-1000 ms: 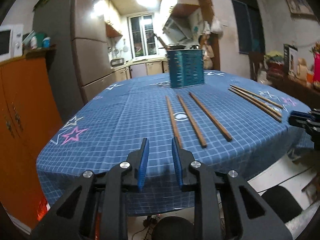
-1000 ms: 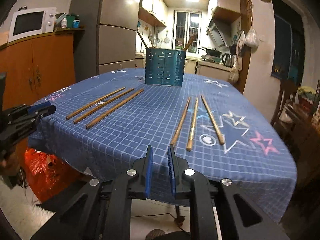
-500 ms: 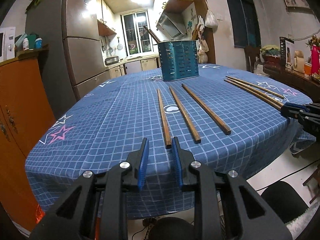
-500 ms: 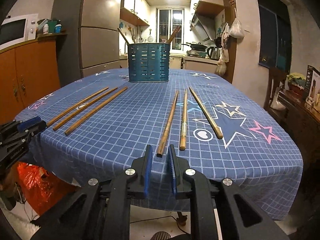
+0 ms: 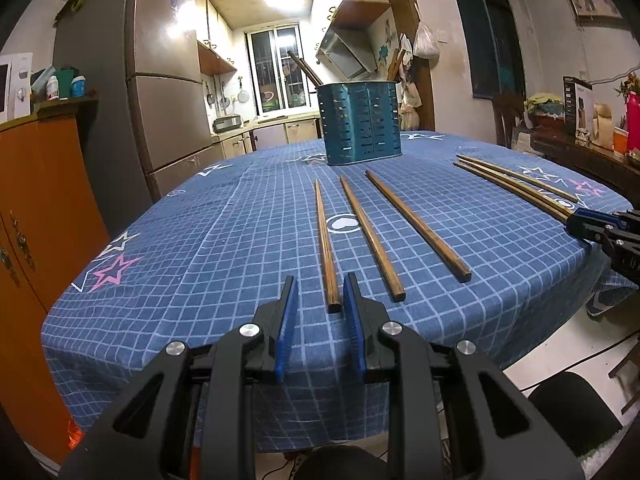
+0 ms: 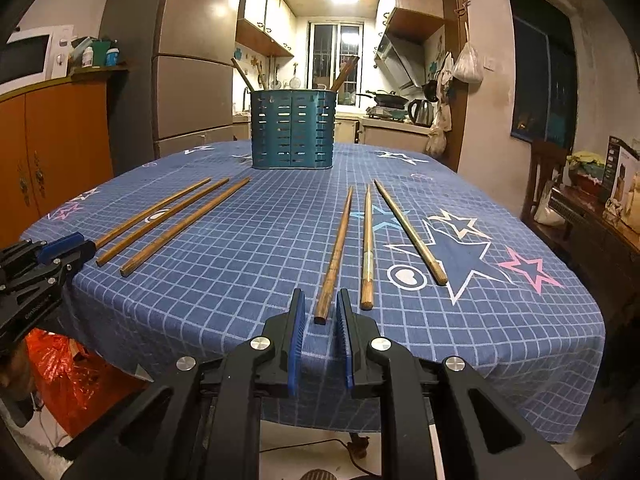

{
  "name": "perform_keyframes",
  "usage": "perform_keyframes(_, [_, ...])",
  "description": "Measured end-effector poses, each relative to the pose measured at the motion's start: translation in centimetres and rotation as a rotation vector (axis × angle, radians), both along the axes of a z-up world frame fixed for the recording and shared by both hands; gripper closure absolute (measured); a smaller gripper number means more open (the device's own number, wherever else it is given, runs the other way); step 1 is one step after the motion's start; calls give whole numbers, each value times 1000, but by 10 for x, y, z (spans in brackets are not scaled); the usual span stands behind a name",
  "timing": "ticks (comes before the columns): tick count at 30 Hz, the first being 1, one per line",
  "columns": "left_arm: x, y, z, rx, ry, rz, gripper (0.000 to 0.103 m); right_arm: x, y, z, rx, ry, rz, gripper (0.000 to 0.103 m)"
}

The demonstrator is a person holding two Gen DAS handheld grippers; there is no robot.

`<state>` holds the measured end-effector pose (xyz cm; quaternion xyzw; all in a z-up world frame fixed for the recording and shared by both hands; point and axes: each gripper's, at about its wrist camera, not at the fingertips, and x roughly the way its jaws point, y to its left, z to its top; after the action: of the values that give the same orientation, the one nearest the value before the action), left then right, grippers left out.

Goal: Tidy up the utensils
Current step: 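Close the left tool on a chopstick while the right tool grasps another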

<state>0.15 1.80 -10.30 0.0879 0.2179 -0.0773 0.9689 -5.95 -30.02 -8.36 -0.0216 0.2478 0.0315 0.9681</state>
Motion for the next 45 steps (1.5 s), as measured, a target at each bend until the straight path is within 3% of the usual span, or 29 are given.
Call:
perform_keyframes(6, [-2, -3, -2, -10, -6, -14, 91, 0, -2, -1, 26, 1, -12, 85])
perform_keyframes(14, [-9, -4, -7, -12, -36, -18, 91, -3, -2, -3, 28, -10, -24, 85])
perform_keyframes(19, [-14, -6, -10, -6, -44, -29, 97, -5, -2, -4, 27, -13, -29, 86])
perform_keyframes(23, [-15, -6, -9, -6, -43, -31, 97, -6, -3, -4, 25, -14, -17, 94])
perform_keyframes(33, [-16, -3, -2, -14, -29, -28, 97, -11, -9, 1, 61, -4, -23, 95])
perform_keyframes(41, [-25, 5, 22, -48, -74, -15, 98, -28, -12, 24, 50, -61, 6, 95])
perform_keyframes(45, [-28, 13, 41, -79, -110, -5, 98, -36, -13, 51, 36, -136, 28, 95])
